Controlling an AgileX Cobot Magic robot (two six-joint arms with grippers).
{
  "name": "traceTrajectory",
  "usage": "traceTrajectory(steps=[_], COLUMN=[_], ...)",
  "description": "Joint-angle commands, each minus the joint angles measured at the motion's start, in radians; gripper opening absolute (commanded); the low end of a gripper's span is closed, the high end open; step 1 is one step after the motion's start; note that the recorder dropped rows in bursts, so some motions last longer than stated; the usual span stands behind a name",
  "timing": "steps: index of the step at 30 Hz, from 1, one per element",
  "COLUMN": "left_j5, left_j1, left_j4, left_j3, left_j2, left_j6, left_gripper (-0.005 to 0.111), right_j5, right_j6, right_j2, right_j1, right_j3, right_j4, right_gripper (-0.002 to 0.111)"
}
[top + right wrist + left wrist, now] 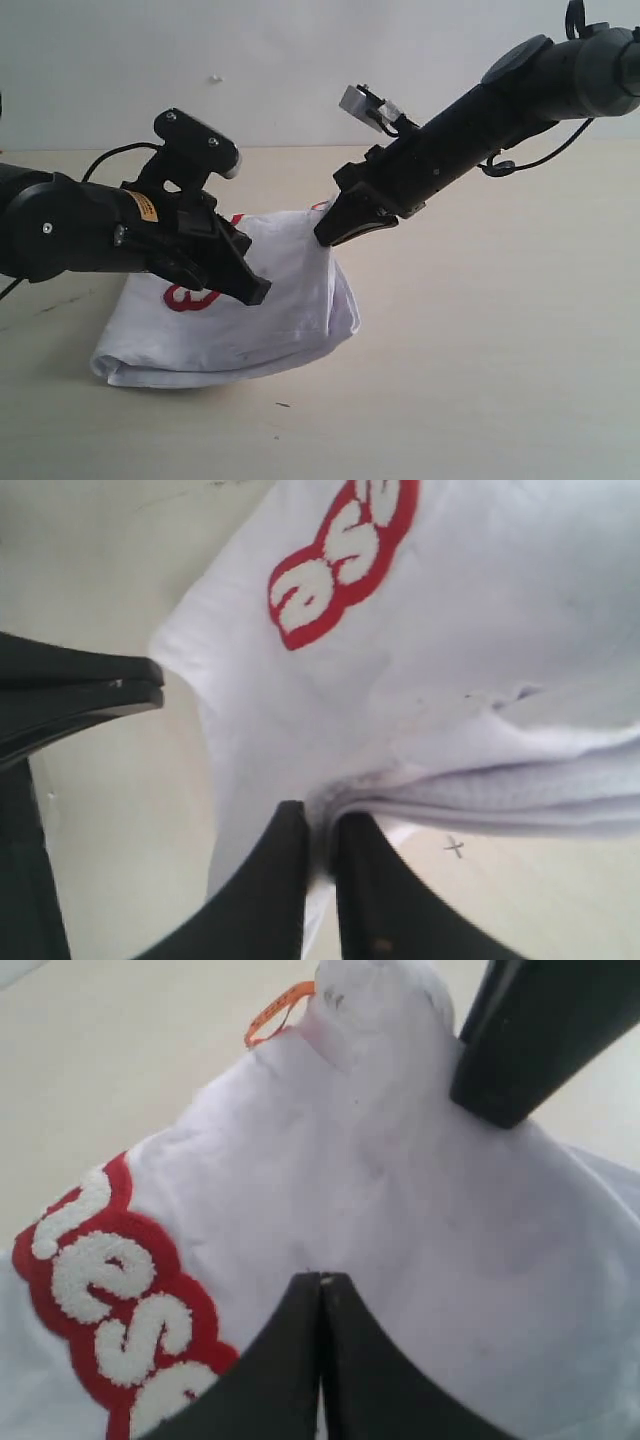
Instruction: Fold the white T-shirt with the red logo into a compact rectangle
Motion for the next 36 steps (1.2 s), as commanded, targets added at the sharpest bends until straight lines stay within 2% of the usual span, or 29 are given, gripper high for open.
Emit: traceTrajectory(steps=[1, 4, 6, 8, 11, 16, 21, 27, 31, 34, 36], left_j5=[0.034, 0.082, 0.123, 0.158, 0.138, 0.073, 0.0, -0.244, -0.266, -0.272, -0.294], left_j1=[-0.009, -0.036, -0.067, -0.094, -0.132, -0.136, -0.176, -0.185, -0.174, -0.172, -0.172], left_j4=[0.006, 0.006, 0.006, 0.006, 0.006, 0.002, 0.004, -0.002, -0.033, -0.098, -0.162], left_j3=[0.0, 0.0, 0.0, 0.002, 0.026, 0.062, 0.071, 0.071, 0.071, 0.071, 0.071], left_j2=[-0.002, -0.002, -0.002, -0.002, -0.002, 0.055, 0.139, 0.193, 0.233, 0.257, 0.264], left_j6=[0.018, 0.081, 0.127, 0.158, 0.186, 0.199, 0.23, 0.236, 0.302, 0.39, 0.437], left_gripper=[0.023, 0.062, 0.073, 0.068, 0.061, 0.074, 0.074, 0.074, 0.074, 0.068, 0.056], right_j5=[-0.05, -0.062, -0.062, -0.051, -0.022, -0.001, -0.009, 0.011, 0.014, 0.014, 0.017], right_j6=[0.021, 0.021, 0.041, 0.074, 0.108, 0.125, 0.125, 0.125, 0.125, 0.125, 0.125], right_j2=[-0.004, -0.004, -0.004, -0.004, -0.004, -0.004, -0.004, -0.004, -0.004, -0.004, -0.004], right_j1=[0.001, 0.001, 0.001, 0.001, 0.001, 0.001, 0.001, 0.001, 0.001, 0.001, 0.001], right_j3=[-0.01, -0.015, -0.029, -0.053, -0.082, -0.099, -0.099, -0.099, -0.099, -0.099, -0.099], right_j4=[-0.025, -0.025, -0.025, -0.025, -0.025, -0.025, -0.025, -0.025, -0.025, -0.025, -0.025], right_gripper=[0.0, 0.0, 0.0, 0.0, 0.0, 0.0, 0.0, 0.0, 0.0, 0.0, 0.0])
